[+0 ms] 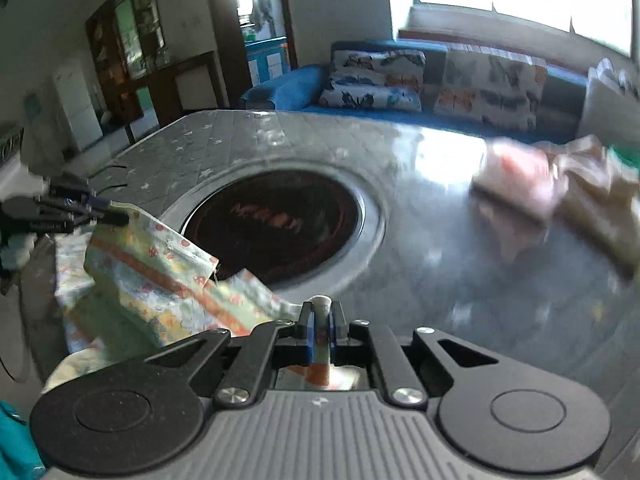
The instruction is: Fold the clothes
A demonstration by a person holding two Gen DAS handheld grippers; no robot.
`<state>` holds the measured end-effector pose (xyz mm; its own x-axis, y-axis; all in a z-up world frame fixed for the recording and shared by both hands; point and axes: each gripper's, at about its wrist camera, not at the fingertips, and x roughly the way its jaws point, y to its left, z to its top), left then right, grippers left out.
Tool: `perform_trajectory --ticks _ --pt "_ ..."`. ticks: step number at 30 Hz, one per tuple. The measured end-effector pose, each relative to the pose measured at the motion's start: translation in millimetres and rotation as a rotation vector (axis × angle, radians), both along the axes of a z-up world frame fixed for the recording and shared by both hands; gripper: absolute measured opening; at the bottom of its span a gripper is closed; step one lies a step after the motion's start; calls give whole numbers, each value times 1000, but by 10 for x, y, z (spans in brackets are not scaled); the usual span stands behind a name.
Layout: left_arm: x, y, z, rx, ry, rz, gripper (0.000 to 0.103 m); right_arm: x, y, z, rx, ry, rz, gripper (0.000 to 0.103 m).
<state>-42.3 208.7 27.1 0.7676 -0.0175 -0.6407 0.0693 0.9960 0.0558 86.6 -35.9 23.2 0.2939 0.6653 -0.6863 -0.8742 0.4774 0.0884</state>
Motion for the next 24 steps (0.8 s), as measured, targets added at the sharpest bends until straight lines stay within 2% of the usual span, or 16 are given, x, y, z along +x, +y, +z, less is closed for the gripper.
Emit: perform_trajectory --ticks 3,9,11,13,17,21,23,24 --pt "261 36 73 62 -15 2 8 136 178 108 -12 -72 20 5" --pt "845 174 81 157 -43 64 9 512 521 171 -22 -201 -28 6" --pt "1025 217 -33 159 -31 97 11 694 619 62 -48 -164 -88 9" --pt "1197 249 -160 168 -16 129 12 815 694 -107 -89 -171 -162 18" --pt "1436 261 -448 198 26 186 12 884 716 -289 -77 -92 -199 20" --pt "1548 328 -579 198 67 219 17 704 831 -349 -63 -37 -98 26" --pt "1557 406 -591 198 76 247 24 639 937 -392 -71 -14 -35 26" --pt "1554 440 -588 195 78 264 24 601 1004 -419 -72 -3 -10 26"
